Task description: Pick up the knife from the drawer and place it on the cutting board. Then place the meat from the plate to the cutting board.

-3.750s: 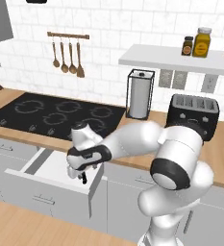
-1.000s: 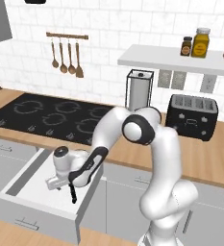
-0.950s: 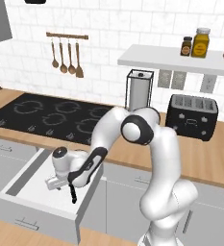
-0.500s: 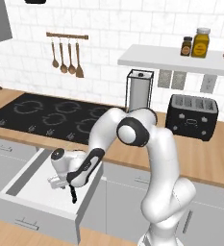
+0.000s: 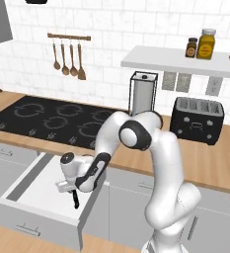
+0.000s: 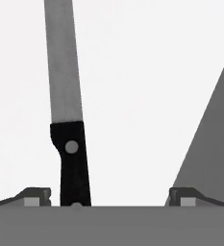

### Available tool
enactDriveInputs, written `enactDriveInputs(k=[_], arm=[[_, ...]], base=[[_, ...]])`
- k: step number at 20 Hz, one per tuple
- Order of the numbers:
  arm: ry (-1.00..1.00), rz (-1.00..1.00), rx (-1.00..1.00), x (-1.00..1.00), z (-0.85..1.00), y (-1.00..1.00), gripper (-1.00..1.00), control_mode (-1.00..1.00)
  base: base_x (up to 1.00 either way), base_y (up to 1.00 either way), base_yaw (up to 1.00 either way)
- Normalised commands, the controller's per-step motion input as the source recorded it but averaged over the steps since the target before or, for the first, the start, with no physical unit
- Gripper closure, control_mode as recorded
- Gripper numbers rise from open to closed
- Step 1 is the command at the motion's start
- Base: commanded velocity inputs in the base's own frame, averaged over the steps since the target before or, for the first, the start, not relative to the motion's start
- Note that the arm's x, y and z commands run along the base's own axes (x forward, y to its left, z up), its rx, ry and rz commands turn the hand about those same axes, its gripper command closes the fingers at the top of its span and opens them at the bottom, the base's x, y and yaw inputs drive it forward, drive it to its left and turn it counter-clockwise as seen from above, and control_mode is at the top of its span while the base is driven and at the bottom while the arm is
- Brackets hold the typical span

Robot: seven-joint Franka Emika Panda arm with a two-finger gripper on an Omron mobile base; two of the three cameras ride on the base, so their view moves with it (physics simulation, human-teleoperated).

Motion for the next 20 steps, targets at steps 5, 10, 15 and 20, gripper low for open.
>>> enactDriveInputs(k=[5,10,15,20], arm=[[-0.03,0.01,0.01,0.01,-0.02,0.42,-1.0,-1.0],[0.08,0.0,0.0,0.2,-0.32,0.35,-1.0,-1.0],[0.07,0.0,0.0,0.09,-0.49,0.0,-1.0,-1.0],[0.12,0.0,0.07,-0.26,-0.8,0.0,-1.0,-1.0]], base=[[0.0,0.0,0.0],[0.0,0.0,0.0],[0.0,0.0,0.0],[0.0,0.0,0.0]])
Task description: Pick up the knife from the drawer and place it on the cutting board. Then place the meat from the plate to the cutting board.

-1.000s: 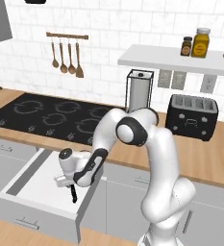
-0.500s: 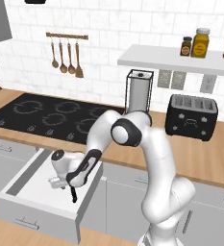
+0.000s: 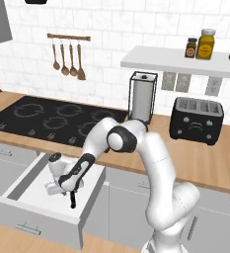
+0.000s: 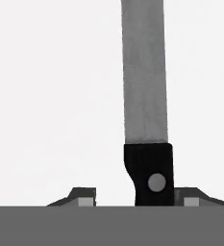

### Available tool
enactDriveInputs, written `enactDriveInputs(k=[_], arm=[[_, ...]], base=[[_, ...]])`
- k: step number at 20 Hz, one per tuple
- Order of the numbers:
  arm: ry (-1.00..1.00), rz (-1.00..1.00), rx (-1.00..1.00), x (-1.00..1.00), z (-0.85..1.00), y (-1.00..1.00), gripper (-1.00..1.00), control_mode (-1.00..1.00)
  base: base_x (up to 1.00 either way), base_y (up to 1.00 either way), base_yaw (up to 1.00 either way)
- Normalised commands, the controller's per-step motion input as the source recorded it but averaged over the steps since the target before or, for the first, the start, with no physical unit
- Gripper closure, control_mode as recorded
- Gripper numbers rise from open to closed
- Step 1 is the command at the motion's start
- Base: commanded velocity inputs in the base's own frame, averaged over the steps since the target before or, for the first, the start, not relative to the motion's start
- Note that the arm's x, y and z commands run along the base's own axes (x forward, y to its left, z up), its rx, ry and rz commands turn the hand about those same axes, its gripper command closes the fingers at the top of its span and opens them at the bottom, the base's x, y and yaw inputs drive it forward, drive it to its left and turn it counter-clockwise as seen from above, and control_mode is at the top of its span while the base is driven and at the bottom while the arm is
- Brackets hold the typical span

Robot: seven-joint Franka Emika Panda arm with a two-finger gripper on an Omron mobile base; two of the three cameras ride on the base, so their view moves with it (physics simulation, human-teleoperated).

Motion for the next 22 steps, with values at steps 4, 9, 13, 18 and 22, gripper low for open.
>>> enactDriveInputs(k=[4,9,13,18,22], arm=[[0.12,0.0,0.12,-0.35,-0.86,0.0,1.0,-1.0],[0.02,0.0,0.12,-0.69,-0.47,0.0,1.0,-1.0],[-0.09,0.0,0.13,-0.68,0.35,0.0,1.0,-1.0],[-0.19,0.0,0.2,-0.06,1.0,0.01,1.0,-1.0],[0.02,0.0,0.17,0.04,1.0,0.14,1.0,-1.0]], base=[[0.0,0.0,0.0],[0.0,0.0,0.0],[0.0,0.0,0.0],[0.0,0.0,0.0],[0.0,0.0,0.0]])
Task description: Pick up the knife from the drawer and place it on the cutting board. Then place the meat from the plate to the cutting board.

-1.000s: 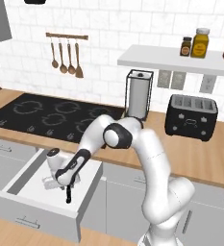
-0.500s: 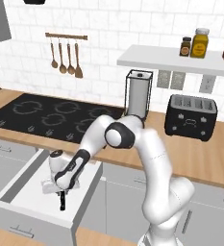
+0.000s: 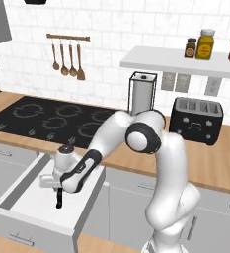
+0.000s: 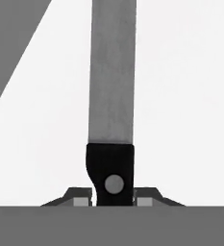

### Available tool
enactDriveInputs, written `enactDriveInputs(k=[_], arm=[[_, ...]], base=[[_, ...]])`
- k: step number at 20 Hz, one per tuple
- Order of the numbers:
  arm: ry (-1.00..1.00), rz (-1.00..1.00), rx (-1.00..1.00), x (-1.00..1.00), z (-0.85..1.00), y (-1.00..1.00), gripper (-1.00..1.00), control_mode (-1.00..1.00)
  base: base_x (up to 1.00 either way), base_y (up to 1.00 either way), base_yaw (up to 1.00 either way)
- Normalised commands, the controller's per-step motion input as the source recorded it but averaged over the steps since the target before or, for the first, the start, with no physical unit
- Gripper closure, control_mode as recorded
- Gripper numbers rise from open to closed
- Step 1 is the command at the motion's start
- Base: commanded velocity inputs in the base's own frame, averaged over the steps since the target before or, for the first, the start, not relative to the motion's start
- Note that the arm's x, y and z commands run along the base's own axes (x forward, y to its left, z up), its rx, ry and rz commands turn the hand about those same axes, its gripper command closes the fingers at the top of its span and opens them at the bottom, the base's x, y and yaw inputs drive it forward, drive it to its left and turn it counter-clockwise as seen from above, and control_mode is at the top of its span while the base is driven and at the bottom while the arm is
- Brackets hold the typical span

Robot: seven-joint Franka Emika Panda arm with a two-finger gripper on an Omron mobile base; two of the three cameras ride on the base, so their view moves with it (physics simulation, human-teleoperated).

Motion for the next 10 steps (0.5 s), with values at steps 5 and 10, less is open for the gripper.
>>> enactDriveInputs(k=[5,10], arm=[[0.18,0.0,0.12,-0.57,1.0,0.07,1.0,-1.0],[0.19,0.0,0.1,-0.89,1.0,0.0,1.0,-1.0]], base=[[0.0,0.0,0.0],[0.0,0.0,0.0]])
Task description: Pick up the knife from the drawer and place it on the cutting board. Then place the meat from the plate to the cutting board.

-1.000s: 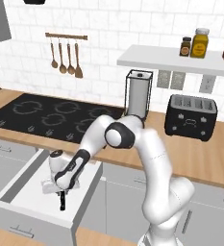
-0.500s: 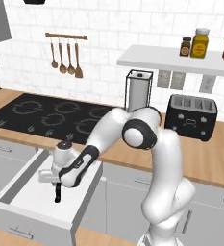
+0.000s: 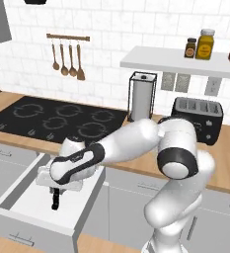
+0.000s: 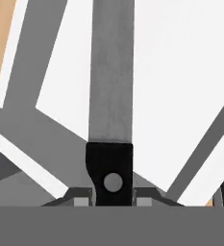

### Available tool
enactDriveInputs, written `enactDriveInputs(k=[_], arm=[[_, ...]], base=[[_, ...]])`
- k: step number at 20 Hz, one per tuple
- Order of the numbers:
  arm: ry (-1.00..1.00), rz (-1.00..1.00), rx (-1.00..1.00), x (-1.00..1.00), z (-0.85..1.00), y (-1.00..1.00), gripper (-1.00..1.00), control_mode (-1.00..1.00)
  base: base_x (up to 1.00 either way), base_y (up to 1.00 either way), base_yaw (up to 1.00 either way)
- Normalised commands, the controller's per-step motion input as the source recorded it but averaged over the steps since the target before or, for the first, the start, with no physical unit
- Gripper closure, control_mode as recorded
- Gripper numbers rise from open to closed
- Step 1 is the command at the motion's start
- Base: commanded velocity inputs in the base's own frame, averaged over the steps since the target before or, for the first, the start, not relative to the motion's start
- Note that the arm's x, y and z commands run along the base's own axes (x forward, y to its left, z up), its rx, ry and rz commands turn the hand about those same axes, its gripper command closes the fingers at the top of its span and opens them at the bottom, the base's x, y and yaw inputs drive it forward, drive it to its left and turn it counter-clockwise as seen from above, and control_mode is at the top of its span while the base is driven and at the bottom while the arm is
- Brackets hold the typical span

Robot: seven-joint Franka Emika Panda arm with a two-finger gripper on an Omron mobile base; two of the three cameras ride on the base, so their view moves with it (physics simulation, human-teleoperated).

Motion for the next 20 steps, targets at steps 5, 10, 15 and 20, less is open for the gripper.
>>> enactDriveInputs(k=[5,10,15,20], arm=[[0.06,0.0,0.05,-0.88,1.0,-0.08,1.0,-1.0],[-0.2,0.0,0.0,0.16,1.0,-0.62,1.0,-1.0],[-0.27,0.02,-0.09,0.69,1.0,-0.64,1.0,-1.0],[-0.25,0.02,-0.17,0.64,1.0,-0.6,1.0,-1.0]], base=[[0.0,0.0,0.0],[0.0,0.0,0.0],[0.0,0.0,0.0],[0.0,0.0,0.0]])
